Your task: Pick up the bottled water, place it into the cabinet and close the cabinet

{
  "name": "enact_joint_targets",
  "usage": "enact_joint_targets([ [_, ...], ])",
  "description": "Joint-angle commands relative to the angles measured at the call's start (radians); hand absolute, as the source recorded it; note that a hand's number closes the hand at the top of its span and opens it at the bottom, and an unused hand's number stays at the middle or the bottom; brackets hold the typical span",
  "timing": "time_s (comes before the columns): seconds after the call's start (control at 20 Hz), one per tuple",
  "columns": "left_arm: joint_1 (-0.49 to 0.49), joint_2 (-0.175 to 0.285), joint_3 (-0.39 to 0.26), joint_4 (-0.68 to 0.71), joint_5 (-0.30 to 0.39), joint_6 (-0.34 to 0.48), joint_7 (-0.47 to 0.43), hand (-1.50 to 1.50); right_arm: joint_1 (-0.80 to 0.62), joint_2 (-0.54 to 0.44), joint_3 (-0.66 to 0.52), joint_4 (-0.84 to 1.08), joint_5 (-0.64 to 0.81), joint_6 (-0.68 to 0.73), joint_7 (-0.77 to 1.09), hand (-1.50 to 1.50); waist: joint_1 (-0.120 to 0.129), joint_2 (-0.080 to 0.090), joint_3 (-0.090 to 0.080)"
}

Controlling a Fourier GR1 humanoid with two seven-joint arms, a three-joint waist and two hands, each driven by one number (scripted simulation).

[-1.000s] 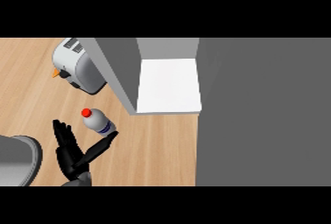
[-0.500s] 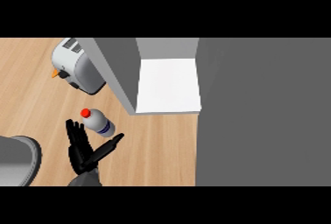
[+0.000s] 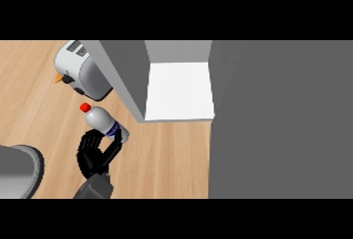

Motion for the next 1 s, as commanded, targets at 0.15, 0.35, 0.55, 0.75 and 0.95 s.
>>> enact_joint_targets([
  [0.15,0.005,0.052,-0.059,0.082,-0.047,-0.208,-0.002,1.5,0.037,-0.005,-0.016,-0.093,-0.054,-0.003,0.051,-1.5,0.005,-0.002,0.001],
  [0.35,0.059,0.016,-0.225,0.095,-0.173,-0.37,0.01,1.5,0.024,0.009,0.021,-0.052,-0.017,0.013,-0.007,-1.5,-0.001,-0.002,0.0],
  [0.55,0.051,0.034,-0.258,0.034,-0.202,-0.388,0.021,1.5,0.098,0.031,0.063,-0.142,0.003,-0.006,0.024,-1.5,0.008,-0.007,0.001],
  [0.75,0.069,0.019,-0.284,-0.031,-0.21,-0.415,0.057,1.5,0.056,0.016,0.024,-0.108,-0.031,-0.006,0.048,-1.5,0.018,-0.007,0.002],
  [0.95,0.114,-0.002,-0.389,-0.159,-0.142,-0.363,0.147,1.5,0.052,0.024,0.047,-0.056,0.002,0.012,0.014,-1.5,0.018,-0.009,0.003],
])
